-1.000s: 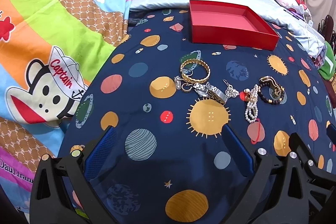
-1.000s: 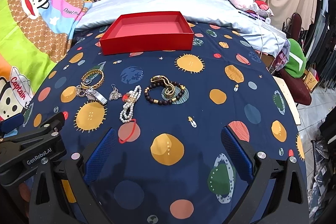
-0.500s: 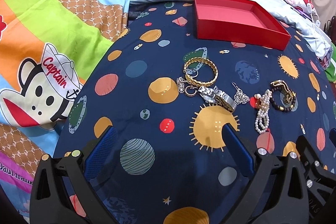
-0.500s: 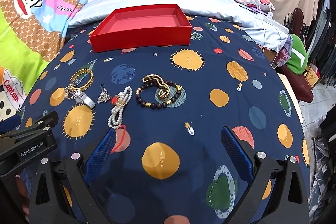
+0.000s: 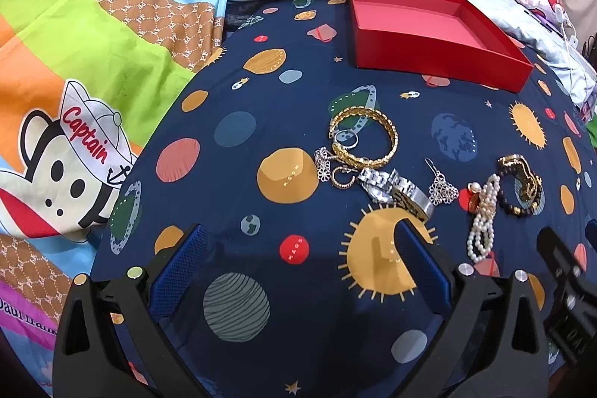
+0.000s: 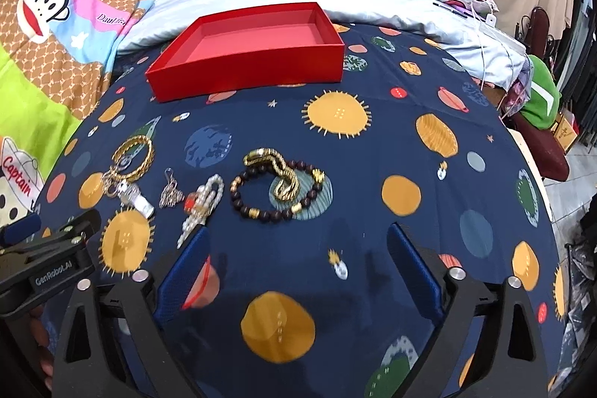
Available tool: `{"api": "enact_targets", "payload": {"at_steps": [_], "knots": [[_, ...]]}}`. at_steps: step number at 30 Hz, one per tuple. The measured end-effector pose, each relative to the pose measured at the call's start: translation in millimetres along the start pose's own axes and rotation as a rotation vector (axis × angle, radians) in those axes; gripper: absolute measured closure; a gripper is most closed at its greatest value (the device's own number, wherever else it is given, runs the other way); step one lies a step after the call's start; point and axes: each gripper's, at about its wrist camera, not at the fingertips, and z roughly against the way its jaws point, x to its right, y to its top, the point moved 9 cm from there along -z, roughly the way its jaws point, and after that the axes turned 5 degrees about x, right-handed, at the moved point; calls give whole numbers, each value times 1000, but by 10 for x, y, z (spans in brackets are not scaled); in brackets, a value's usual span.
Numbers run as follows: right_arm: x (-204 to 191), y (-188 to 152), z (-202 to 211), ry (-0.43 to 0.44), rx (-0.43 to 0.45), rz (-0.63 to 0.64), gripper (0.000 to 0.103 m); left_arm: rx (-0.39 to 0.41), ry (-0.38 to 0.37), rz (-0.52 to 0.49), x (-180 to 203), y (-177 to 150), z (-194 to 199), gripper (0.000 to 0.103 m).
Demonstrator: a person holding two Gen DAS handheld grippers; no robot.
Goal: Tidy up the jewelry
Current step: 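Lower the right tool and grasp the gold watch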
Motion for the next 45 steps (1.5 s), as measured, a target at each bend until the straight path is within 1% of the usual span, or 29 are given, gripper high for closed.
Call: {"api": "enact_targets", "payload": {"at_steps": [2, 4, 5, 7, 11, 13, 18, 23, 24, 25, 35, 40, 45], "knots": [[2, 51, -62, 9, 0, -1, 20, 0, 2, 1, -3, 13, -24, 5], [0, 96, -133, 31, -6, -14, 28, -6, 2, 3, -6, 24, -56, 5], [2, 123, -175, 45, -10, -27, 31, -10, 1, 5, -9, 26, -71, 5], [2, 173, -241, 63, -14, -43, 40, -17, -1, 12, -20, 32, -107, 5], [-12, 280, -376, 69, -8, -34, 47, -25, 4, 19, -48, 44, -171, 5], [-32, 324, -453, 73, -13, -26, 55, -32, 6, 22, -65, 42, -207, 5], [-83, 347, -610, 100, -39, -18, 63, -48, -7, 31, -79, 36, -286, 5], [-142, 316, -663, 116, -49, -2, 72, -50, -10, 33, -79, 45, -318, 5], [-153, 312, -664, 119, -47, 0, 78, -50, -12, 33, -74, 46, -324, 5], [-161, 313, -666, 125, -48, -1, 87, -50, -14, 33, -68, 50, -327, 5], [-108, 295, -586, 152, -48, -39, 90, -53, -67, 42, 63, 65, -285, 5], [-31, 309, -456, 151, -27, -56, 90, -51, -79, 37, 121, 61, -254, 5], [46, 304, -323, 146, -7, -72, 90, -48, -115, 34, 233, 46, -174, 5]]}}
